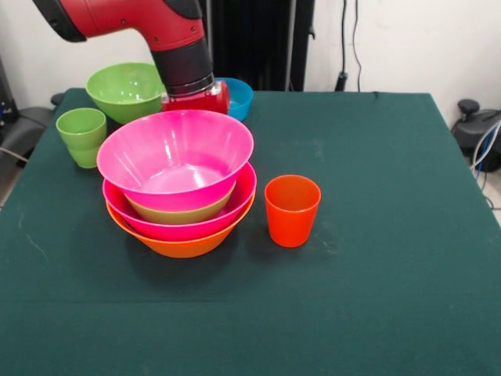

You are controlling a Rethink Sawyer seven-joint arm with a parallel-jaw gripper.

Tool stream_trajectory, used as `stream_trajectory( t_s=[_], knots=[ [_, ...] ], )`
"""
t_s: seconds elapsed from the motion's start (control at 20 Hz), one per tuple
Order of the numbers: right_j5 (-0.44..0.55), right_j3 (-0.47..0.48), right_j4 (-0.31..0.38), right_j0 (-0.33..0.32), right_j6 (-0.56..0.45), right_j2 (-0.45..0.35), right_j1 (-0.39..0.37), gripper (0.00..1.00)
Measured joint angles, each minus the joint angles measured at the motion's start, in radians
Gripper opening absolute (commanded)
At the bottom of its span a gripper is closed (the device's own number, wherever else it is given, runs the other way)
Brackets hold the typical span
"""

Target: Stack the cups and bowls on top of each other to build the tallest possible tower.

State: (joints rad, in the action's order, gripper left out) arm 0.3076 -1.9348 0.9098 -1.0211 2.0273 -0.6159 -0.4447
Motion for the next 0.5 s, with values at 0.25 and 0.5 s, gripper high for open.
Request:
stream_trajectory(
  t_s=[0.25,0.5],
  knots=[
    [-0.030,0.008,0.017,0.000,0.000,0.000,0.026,0.00],
    [-0.040,0.009,0.031,0.000,0.000,0.000,0.032,0.00]
  ],
)
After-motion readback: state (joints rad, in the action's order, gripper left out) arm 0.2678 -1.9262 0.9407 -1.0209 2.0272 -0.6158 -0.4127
